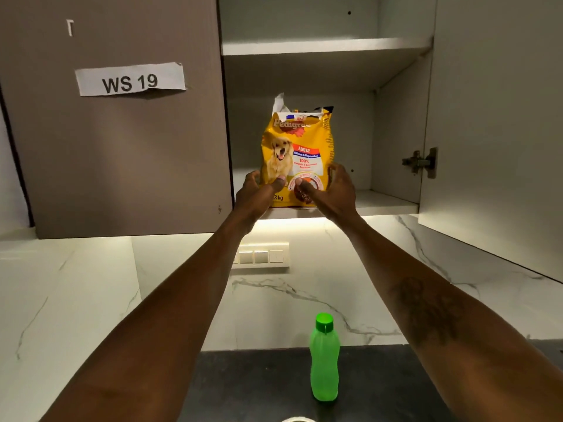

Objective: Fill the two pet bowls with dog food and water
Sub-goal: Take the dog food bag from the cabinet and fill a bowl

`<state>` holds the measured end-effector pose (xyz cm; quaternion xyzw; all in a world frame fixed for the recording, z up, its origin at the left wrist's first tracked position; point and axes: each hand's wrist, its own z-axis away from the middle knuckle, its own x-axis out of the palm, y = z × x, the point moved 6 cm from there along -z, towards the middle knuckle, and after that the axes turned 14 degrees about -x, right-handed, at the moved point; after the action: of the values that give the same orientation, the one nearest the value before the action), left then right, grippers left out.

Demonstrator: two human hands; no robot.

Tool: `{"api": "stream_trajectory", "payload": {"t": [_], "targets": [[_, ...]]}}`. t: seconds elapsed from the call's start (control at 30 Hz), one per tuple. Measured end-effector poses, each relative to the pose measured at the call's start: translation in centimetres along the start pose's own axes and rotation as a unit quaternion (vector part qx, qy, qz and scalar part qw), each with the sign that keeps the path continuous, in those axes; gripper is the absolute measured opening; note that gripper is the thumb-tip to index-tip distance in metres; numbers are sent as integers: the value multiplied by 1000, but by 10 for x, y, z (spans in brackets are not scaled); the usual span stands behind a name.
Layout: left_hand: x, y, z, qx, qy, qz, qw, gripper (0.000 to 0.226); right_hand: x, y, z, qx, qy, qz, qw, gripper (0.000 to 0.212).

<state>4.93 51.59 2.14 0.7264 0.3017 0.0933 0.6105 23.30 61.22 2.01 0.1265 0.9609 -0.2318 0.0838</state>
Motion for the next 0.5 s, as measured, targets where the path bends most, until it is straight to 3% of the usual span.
{"api": "stream_trajectory", "payload": {"t": [0.13, 0.3, 0.37, 0.5], "targets": [[5, -2, -25, -14, 3, 8, 1000, 73, 10, 20, -19, 60, -71, -55, 994, 105], [7, -4, -51, -38, -33, 15, 999, 102, 26, 34, -41, 91, -140, -157, 973, 110], [12, -9, -63, -52, -75, 42, 995, 106, 28, 31, -43, 75, -170, -201, 962, 85], [13, -7, -57, -33, -78, 41, 996, 80, 21, 22, -36, 61, -171, -240, 954, 44]]}}
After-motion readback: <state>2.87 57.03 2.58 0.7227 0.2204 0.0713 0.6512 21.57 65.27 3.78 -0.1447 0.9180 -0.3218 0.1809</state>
